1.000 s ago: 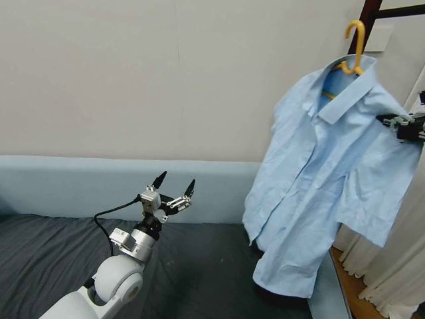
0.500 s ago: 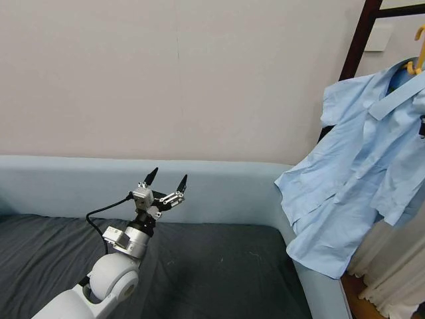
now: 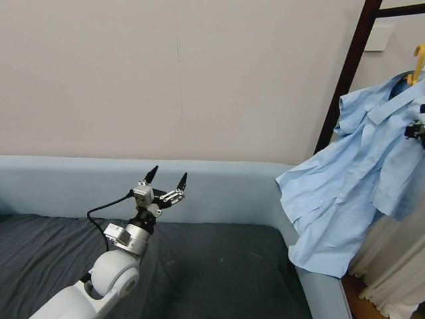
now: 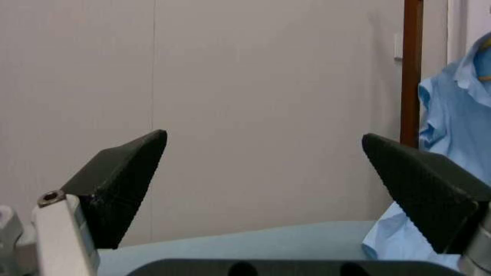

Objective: Pick up the clothes from the sofa and hang them on the clothes hanger.

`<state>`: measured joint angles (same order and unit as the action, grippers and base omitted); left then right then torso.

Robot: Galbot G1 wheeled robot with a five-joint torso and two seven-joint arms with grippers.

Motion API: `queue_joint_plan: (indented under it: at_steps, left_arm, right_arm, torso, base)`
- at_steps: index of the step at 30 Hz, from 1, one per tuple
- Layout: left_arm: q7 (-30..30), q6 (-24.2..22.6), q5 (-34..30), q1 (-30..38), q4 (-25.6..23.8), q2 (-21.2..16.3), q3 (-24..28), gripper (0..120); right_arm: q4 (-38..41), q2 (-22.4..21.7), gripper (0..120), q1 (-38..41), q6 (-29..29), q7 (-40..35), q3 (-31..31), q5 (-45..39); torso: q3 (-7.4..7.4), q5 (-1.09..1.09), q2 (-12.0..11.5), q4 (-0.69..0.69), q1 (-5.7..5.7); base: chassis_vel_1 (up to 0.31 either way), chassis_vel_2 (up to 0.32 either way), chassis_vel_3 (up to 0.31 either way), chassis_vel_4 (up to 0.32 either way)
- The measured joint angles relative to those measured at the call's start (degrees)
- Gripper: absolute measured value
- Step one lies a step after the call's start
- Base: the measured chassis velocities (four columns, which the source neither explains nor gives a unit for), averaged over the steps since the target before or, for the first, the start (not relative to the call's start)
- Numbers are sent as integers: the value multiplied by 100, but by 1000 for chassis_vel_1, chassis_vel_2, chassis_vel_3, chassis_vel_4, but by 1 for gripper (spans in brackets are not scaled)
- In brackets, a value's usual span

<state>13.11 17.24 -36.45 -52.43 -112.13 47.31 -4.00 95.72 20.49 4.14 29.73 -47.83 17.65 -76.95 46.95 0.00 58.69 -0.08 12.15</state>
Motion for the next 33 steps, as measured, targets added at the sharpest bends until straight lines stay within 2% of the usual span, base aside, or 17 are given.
queue_joint_plan:
  at_steps: [2, 3, 6, 7, 10, 15, 19, 25, 33]
  left_arm:
    - [0, -3, 0, -1, -18, -16, -2, 100]
    - [0, -3, 0, -1, -18, -16, -2, 100]
    - [43, -8, -5, -1, -34, -71, -48, 100]
    - [43, -8, -5, -1, -34, -71, -48, 100]
    - [117, -2, -11, 0, -6, -106, -104, 100]
    - [147, 68, -11, 12, 62, -90, -119, 100]
    - [149, 98, -10, 30, 104, -69, -119, 100]
    - [153, 152, -10, 72, 169, 6, -109, 100]
    - [175, 197, -8, 50, 184, 26, -112, 100]
  right_arm:
    - [-253, 271, 1, 384, -44, -8, 314, 162]
    - [-253, 271, 1, 384, -44, -8, 314, 162]
    - [-793, 902, 1, 1194, -72, -111, 985, 360]
    - [-793, 902, 1, 1194, -72, -111, 985, 360]
    - [-1246, 1308, 1, 1832, -64, -160, 1548, 495]
    - [-1672, 1624, 1, 2364, -47, -360, 1885, 391]
    - [-1813, 1767, 1, 2603, -48, -504, 2034, 155]
    - [-2249, 2214, 1, 2994, -49, -992, 2164, -538]
    - [-2779, 2699, 1, 3070, -79, -1297, 1894, -911]
  torso:
    - [-1, -1, 0, -1, 0]
    - [-1, -1, 0, -1, 0]
    - [0, -2, 0, 2, 0]
    - [0, -2, 0, 2, 0]
    - [0, -2, 1, -2, 0]
    - [-1, -2, 1, -1, 0]
    - [-1, -1, 1, -1, 0]
    - [-1, -1, 1, -1, 0]
    - [-1, -1, 1, 0, 0]
  base:
    - [0, 0, 0, 0]
    - [0, 0, 0, 0]
    - [0, 0, 0, 0]
    - [0, 0, 0, 0]
    - [0, 0, 0, 0]
    - [0, 0, 0, 0]
    - [0, 0, 0, 0]
    - [0, 0, 0, 0]
    - [0, 0, 0, 0]
